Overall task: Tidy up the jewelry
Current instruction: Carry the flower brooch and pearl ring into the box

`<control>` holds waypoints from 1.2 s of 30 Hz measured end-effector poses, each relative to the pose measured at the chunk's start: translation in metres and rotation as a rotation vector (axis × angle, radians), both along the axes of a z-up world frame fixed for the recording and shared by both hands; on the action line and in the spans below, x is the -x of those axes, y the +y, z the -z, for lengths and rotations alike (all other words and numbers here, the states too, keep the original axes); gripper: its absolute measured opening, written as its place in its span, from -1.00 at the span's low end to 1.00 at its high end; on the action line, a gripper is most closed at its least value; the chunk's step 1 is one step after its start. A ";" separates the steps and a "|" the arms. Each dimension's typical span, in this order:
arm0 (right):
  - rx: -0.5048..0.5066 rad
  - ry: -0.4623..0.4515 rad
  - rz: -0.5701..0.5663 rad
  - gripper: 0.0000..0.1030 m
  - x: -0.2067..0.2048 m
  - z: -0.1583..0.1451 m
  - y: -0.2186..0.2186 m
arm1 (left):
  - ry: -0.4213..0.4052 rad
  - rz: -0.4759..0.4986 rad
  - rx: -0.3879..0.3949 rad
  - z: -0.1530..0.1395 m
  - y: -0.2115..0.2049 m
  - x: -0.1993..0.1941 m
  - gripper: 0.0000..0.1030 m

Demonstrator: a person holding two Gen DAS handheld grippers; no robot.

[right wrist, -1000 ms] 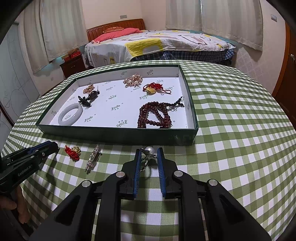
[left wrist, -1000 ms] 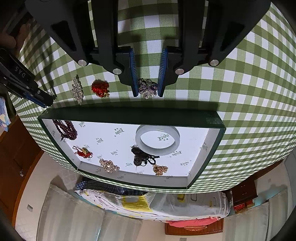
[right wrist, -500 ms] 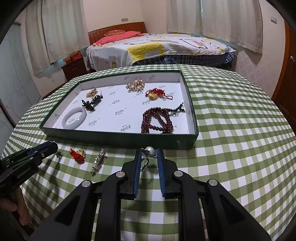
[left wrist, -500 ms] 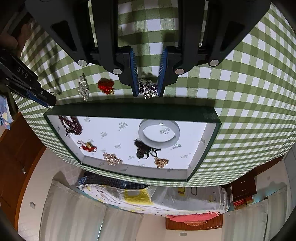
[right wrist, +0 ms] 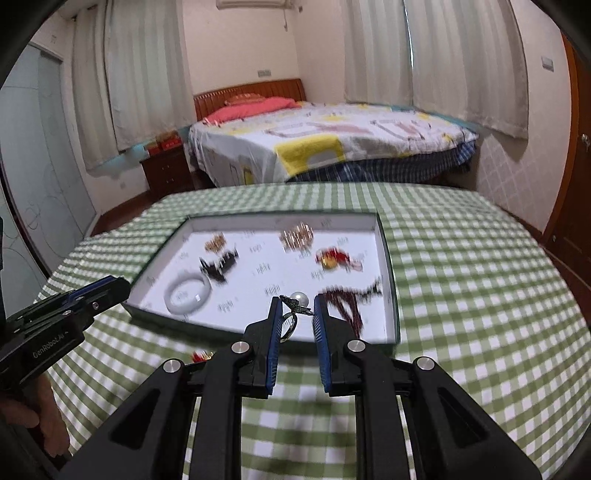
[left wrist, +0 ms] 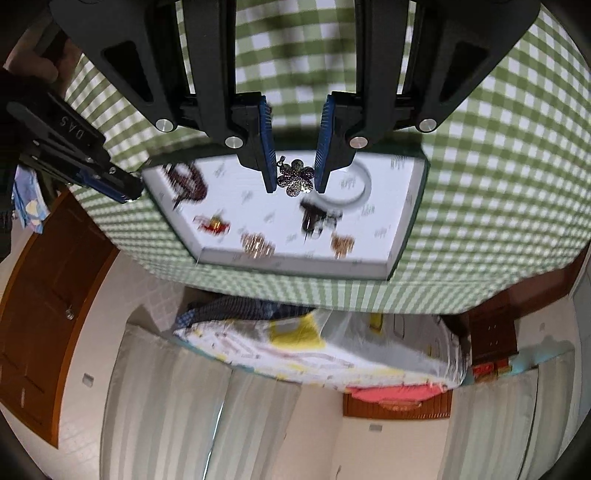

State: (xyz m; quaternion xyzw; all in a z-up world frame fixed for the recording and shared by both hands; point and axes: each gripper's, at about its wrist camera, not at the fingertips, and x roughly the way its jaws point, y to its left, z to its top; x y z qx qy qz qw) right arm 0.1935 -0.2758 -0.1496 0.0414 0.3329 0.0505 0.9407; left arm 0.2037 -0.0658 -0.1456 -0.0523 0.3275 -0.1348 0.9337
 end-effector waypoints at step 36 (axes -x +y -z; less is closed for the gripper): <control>0.013 0.084 -0.021 -0.64 -0.117 0.058 0.009 | 0.088 0.056 -0.091 0.064 -0.060 -0.130 -0.59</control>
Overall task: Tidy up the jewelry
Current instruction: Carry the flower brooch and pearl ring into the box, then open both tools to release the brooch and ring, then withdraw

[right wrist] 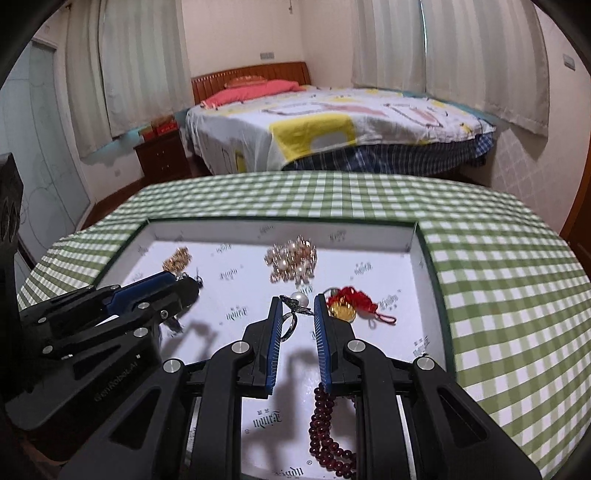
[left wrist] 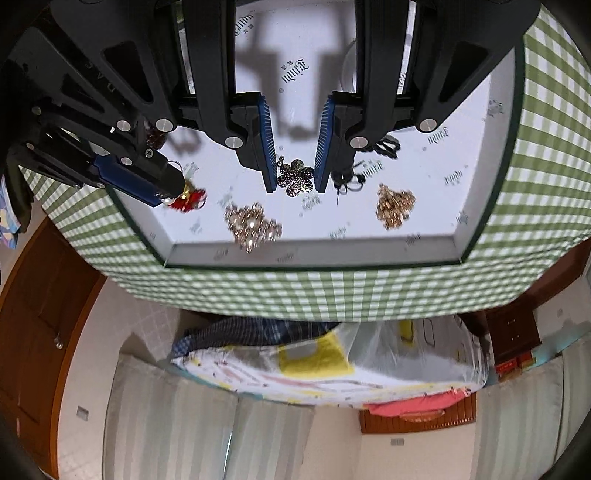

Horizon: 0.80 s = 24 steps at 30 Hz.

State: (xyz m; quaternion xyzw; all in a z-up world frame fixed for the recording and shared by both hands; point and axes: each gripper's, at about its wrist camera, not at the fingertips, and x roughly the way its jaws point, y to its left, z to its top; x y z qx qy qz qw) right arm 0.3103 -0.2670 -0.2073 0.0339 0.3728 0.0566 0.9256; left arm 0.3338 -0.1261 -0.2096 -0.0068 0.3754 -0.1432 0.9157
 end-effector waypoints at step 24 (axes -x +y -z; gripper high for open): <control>0.011 0.019 0.019 -0.38 -0.004 0.008 -0.001 | 0.036 -0.009 -0.012 0.014 0.002 0.000 -0.21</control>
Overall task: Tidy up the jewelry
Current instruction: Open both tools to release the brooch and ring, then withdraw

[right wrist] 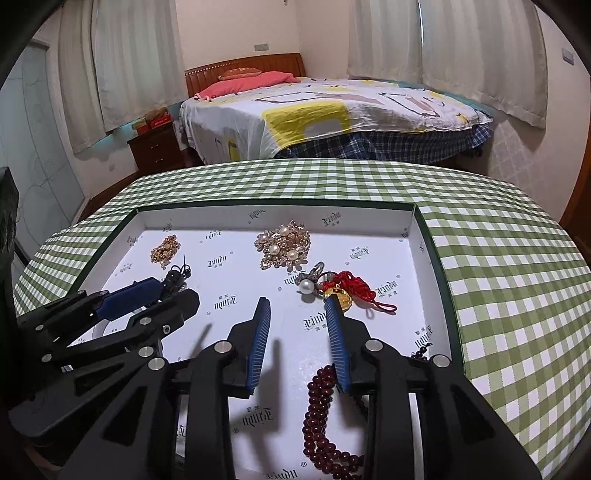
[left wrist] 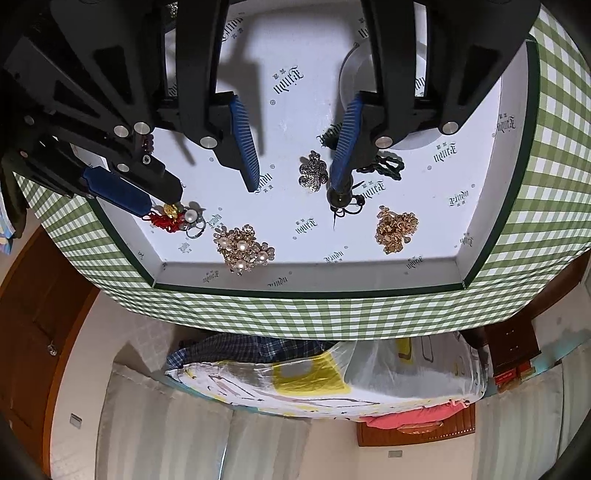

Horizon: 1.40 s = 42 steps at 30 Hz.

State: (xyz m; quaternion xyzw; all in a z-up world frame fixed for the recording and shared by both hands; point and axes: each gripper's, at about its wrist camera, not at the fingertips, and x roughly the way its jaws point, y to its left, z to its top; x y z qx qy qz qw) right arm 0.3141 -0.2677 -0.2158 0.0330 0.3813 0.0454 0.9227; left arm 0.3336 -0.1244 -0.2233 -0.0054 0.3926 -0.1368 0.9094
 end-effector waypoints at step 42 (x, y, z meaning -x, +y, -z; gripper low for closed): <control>-0.005 -0.018 -0.040 -0.38 0.115 -0.014 0.032 | -0.047 -0.120 0.000 -0.026 0.068 0.124 0.07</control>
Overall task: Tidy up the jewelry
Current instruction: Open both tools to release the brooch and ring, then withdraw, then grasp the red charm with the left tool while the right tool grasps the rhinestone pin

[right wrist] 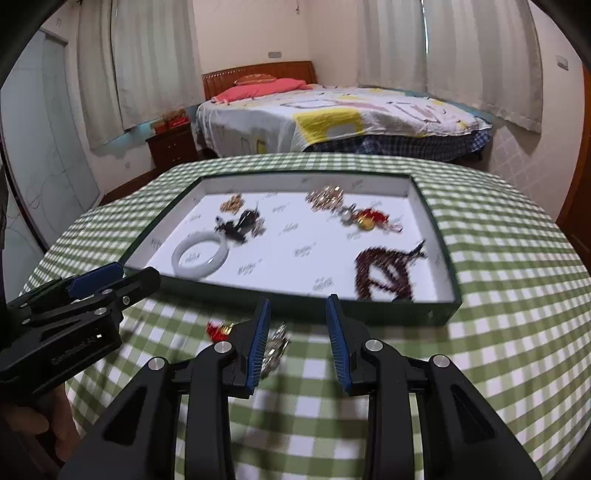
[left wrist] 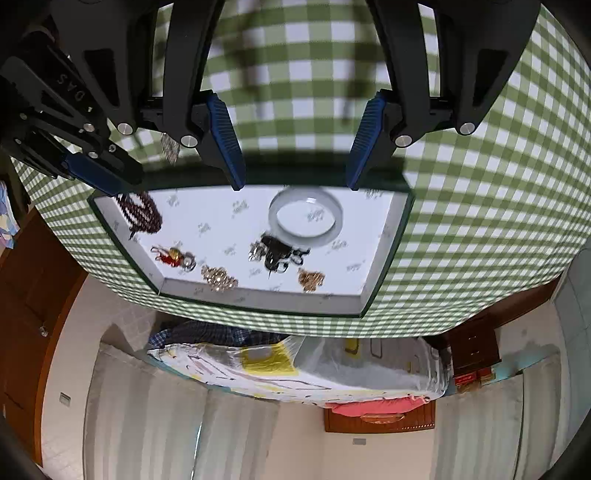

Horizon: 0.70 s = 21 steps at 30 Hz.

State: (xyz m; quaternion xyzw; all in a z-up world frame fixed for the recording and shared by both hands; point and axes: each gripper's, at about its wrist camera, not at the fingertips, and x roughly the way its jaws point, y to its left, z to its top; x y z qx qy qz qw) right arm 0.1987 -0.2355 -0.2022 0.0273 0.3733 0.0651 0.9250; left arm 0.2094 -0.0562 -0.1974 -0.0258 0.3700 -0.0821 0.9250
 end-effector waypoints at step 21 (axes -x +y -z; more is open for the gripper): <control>0.052 0.149 -0.043 -0.68 -0.015 0.031 0.016 | 0.037 -0.021 -0.001 0.012 0.009 0.007 0.07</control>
